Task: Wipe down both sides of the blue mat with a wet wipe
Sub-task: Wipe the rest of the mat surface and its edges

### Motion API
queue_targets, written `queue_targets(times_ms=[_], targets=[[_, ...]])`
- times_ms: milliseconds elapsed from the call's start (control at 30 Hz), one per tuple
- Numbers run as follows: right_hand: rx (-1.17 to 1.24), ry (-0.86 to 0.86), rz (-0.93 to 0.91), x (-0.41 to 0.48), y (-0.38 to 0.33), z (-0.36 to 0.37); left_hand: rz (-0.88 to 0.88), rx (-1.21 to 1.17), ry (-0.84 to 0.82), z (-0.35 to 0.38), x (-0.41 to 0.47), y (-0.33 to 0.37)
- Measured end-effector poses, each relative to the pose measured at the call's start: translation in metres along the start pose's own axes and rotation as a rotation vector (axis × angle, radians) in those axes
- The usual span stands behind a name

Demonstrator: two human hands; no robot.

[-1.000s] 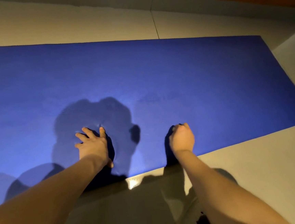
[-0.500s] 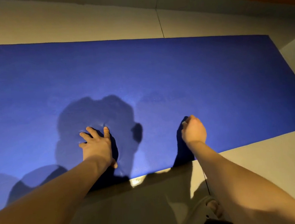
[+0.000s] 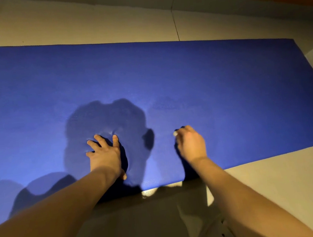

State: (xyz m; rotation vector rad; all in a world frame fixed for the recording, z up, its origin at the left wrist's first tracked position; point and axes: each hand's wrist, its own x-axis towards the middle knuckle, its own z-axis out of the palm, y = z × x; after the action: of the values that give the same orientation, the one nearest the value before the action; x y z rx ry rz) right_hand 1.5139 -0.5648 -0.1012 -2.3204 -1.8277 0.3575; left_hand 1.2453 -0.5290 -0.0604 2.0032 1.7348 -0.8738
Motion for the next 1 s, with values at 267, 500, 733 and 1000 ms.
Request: queue_targets(times_ms=[267,500,733,1000], targets=[[-0.01,0.175,0.311,0.015,-0.025,0.004,0.001,0.014,0.023,0.003,0.0,-0.001],[-0.11,-0.026,-0.208,-0.031,-0.076,0.04,0.016,-0.003,0.027,0.003,-0.001,-0.005],[-0.395,-0.141,0.151,0.001,0.029,-0.001,0.023,-0.015,0.04,0.003,-0.001,-0.006],[0.026,-0.182,-0.044,-0.018,-0.102,0.04,0.024,-0.017,0.034,0.002,-0.001,-0.005]])
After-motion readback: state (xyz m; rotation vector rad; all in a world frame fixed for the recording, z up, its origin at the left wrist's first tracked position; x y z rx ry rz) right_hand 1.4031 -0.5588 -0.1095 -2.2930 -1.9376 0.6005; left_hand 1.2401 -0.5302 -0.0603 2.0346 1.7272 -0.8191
